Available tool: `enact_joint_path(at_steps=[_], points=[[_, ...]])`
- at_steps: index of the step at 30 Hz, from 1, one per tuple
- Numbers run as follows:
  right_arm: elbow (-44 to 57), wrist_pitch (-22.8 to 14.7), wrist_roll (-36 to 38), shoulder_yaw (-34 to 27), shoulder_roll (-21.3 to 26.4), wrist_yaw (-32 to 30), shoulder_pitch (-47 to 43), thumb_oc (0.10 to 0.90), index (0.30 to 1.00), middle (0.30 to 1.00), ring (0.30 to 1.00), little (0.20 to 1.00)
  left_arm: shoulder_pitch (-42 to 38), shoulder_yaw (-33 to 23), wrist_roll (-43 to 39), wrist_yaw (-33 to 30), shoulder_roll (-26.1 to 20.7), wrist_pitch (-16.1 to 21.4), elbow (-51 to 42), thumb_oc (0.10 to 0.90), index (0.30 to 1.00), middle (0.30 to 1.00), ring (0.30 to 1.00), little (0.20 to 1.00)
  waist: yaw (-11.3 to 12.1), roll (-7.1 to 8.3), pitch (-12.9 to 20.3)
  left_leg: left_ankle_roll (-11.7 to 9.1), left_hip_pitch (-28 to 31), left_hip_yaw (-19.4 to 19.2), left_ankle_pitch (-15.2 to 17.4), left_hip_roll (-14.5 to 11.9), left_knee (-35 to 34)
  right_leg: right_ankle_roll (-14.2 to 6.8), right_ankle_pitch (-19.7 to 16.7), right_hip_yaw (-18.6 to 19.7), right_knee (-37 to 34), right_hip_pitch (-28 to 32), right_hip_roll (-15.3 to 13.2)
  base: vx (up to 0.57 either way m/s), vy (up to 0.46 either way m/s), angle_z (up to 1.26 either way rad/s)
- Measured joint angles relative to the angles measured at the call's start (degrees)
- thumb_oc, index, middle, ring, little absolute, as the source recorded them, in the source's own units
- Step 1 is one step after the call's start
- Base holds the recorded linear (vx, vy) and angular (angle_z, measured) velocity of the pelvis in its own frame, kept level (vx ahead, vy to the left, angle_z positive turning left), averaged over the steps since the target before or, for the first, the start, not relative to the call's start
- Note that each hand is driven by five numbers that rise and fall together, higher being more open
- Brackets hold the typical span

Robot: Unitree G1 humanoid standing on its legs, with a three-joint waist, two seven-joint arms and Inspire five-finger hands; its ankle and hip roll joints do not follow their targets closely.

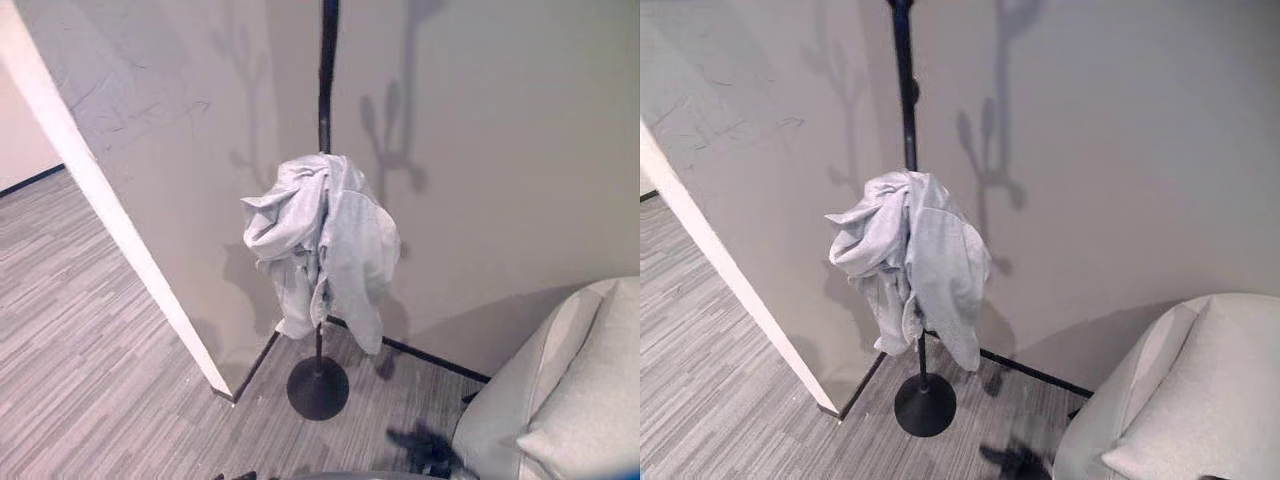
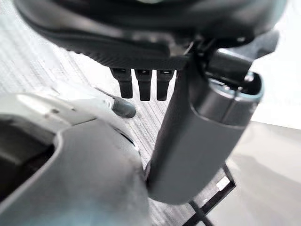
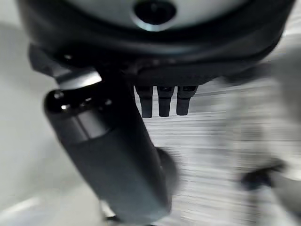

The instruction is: Hang the clothes on the sofa on the clothes rack.

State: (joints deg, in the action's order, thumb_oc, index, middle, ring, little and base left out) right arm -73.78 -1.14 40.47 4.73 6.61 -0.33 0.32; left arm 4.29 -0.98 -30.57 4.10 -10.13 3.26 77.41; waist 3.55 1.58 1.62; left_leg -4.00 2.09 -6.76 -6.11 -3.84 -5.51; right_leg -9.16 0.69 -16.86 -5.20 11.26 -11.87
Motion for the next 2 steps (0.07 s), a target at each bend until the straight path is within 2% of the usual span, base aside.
enact_joint_path(at_steps=[1,2], points=[[-3.29,0.98,1.62,-2.08,0.25,0.63,-0.25,0.800,0.900,0.900,0.900,0.900,-0.44,0.27,2.50,-0.08,-0.30,-0.16,0.57,0.800,0.900,0.900,0.900,0.900,-0.06,-0.19,0.11,-0.06,0.01,0.36,0.44,0.19,0.00,-0.07,0.07,-0.56,0.04,0.30,-0.24,0.06,0.012,0.22],[-8.02,1.01,4.34,-7.64,0.28,1.72,-1.63,0.800,0.900,0.900,0.900,0.900,-1.02,0.82,4.90,-0.08,-0.60,0.24,0.79,0.800,0.900,0.900,0.900,0.900,0.15,0.12,0.35,0.04,0.22,0.76,0.55,0.49,0.00,-0.37,0.45,-1.12,0.27,0.89,-0.64,0.05,0.018,0.25]])
